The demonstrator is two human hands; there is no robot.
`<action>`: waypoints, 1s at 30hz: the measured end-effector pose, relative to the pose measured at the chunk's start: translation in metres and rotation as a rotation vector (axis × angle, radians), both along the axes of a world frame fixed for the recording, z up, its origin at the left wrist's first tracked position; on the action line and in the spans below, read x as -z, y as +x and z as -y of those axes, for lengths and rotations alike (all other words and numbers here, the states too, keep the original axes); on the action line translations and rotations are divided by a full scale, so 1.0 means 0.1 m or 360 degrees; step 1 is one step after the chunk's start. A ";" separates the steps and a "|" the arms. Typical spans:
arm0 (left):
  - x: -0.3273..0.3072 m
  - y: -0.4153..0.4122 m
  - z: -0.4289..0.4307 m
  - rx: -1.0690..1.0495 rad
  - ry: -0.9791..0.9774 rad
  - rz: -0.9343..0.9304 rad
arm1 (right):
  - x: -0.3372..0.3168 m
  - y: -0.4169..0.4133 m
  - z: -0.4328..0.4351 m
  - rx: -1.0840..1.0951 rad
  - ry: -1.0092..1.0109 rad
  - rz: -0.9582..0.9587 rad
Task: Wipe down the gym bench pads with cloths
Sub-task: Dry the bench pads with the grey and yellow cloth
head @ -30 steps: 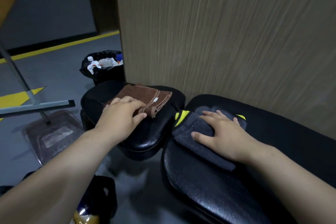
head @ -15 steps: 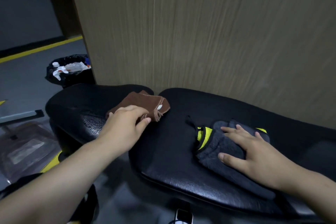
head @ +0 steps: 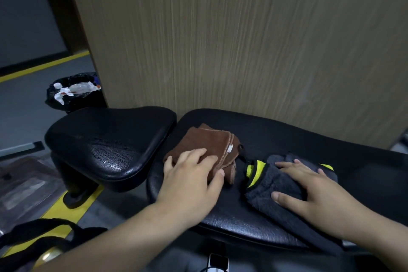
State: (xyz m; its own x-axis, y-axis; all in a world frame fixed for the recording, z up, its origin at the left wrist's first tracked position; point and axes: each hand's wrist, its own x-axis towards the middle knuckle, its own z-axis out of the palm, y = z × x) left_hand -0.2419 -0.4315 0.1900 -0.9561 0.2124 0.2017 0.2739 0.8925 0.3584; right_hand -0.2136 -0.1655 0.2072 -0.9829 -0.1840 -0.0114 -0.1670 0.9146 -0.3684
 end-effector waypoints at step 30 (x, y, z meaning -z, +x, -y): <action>-0.19 -0.50 1.69 -0.0885 -0.0050 0.0178 | -1.12 -1.70 2.15 -0.0256 -0.0062 -0.0516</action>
